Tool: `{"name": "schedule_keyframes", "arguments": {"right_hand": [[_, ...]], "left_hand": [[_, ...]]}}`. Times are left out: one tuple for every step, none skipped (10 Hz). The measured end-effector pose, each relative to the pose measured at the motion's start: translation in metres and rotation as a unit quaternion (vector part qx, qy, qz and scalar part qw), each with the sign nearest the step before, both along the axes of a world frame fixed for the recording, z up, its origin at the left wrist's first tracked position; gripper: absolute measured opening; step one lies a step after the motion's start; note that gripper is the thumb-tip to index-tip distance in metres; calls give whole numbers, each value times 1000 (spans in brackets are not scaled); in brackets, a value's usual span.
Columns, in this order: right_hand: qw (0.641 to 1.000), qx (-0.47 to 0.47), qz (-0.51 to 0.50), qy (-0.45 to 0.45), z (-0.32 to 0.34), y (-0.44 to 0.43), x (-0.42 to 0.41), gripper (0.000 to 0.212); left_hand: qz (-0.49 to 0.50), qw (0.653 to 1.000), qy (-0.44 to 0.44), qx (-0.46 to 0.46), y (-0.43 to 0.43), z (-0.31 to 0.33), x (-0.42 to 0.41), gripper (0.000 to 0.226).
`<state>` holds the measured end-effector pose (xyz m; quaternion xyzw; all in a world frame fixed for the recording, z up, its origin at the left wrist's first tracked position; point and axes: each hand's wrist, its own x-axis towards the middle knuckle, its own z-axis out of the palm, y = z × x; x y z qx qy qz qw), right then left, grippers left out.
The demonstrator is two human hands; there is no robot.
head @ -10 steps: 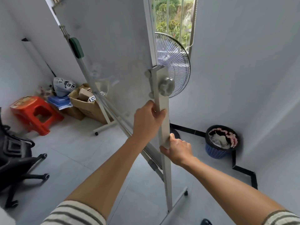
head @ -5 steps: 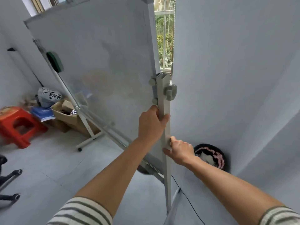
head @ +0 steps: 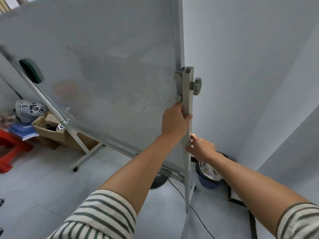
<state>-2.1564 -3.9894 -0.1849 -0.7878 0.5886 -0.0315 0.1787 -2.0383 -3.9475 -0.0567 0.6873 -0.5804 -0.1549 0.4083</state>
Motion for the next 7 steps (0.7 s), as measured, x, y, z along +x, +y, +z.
{"name": "schedule_keyframes", "arguments": {"right_hand": [[1000,0,-14,-10,-3,-2,4,48],[999,-2,-36,-5,-5,-2,11,47],[998,0,-67,11,-5,5,23,46],[993,-7,-111,24,-4,13,34,42],[984,18,-171,48,3,26,44,37],[981,33,-183,57,19,49,54,32],[974,-34,-218,-49,57,73,63,25]], "left_hand": [[-19,1000,0,-7,-8,-2,7,22],[-52,999,-1,-12,-11,-1,18,23],[-103,995,3,-5,-10,0,34,16],[-169,985,-13,32,-7,-6,61,14],[-230,971,-16,67,2,-16,99,14],[-243,964,-27,109,14,-39,148,14],[-222,961,-27,163,32,-70,197,7]]}}
